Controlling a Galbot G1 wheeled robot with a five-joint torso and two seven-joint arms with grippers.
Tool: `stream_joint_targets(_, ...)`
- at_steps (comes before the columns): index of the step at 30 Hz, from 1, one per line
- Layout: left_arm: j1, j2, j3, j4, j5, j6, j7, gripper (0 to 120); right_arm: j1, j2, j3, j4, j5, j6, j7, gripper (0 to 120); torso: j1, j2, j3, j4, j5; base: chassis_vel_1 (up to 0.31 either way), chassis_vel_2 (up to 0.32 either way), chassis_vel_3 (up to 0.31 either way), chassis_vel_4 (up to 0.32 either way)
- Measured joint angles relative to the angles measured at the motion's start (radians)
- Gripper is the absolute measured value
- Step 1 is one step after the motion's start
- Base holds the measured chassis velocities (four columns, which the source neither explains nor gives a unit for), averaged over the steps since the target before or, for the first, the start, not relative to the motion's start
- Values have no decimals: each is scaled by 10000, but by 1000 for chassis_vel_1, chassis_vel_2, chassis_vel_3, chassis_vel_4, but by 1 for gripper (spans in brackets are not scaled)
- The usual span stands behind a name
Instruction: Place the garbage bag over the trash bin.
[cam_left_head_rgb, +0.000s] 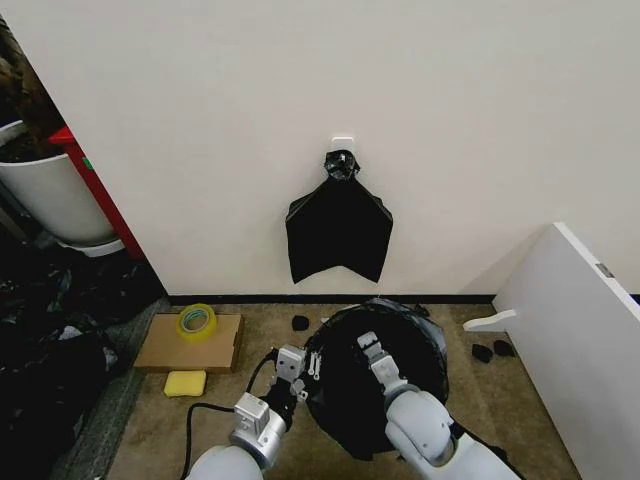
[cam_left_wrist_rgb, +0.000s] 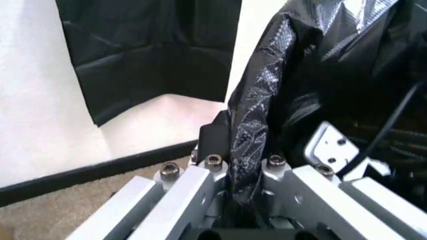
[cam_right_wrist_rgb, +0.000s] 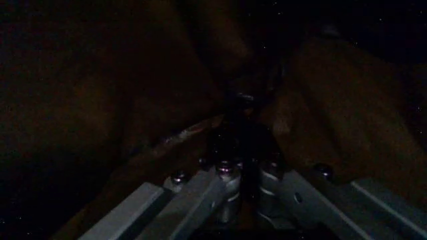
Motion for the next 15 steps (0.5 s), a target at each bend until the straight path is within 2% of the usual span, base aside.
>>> stream_joint_targets(15,97,75,83,279,986,-383,118,0,371,101,-226,-318,207,-108,235,0,0,0,0,3,0,0,0,0,0)
